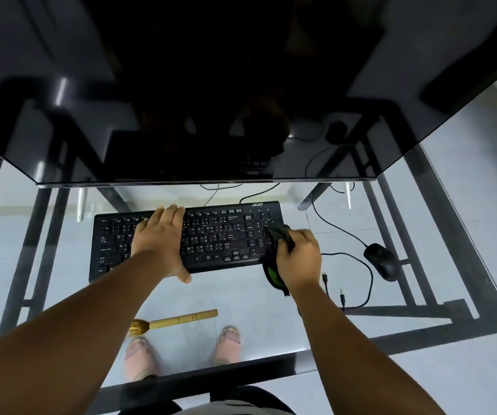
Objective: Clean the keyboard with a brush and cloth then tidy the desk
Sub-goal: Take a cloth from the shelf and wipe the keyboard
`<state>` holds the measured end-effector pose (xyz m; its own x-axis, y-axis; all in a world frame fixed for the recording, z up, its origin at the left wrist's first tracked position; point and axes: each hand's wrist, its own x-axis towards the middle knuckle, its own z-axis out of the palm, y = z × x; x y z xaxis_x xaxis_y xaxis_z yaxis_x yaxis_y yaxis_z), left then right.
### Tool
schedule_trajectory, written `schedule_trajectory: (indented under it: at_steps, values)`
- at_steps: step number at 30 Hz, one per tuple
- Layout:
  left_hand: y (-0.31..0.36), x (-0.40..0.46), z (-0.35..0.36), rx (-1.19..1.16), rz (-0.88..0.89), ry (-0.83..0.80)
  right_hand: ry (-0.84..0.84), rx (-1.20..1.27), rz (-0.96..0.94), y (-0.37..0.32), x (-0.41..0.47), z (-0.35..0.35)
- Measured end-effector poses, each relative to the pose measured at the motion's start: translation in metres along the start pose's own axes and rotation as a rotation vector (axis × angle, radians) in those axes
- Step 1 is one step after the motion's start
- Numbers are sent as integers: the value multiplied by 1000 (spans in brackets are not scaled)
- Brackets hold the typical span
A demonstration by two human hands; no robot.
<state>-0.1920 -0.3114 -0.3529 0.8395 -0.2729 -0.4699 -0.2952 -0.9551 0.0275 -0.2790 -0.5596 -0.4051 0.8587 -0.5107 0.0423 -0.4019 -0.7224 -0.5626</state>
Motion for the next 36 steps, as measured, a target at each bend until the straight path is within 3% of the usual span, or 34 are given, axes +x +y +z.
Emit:
schedule_trajectory:
  at_steps: [6, 18, 24, 29, 33, 36]
  values:
    - [0, 0, -1, -10, -8, 2, -57, -50, 7, -24, 60, 12]
    - [-1, -2, -3, -31, -17, 2, -12, -30, -115, 1, 5, -1]
    - [-1, -3, -3, -36, -10, 9, -141, -97, -352, -16, 0, 7]
    - [-2, -3, -3, -43, -9, 6, -48, -63, -242, -9, -11, 4]
    - [-2, -3, -2, -47, -10, 1, -134, -72, -392, -13, -23, 12]
    - [-3, -3, -3, -51, -9, 4, -104, -62, -309, -23, -7, 15]
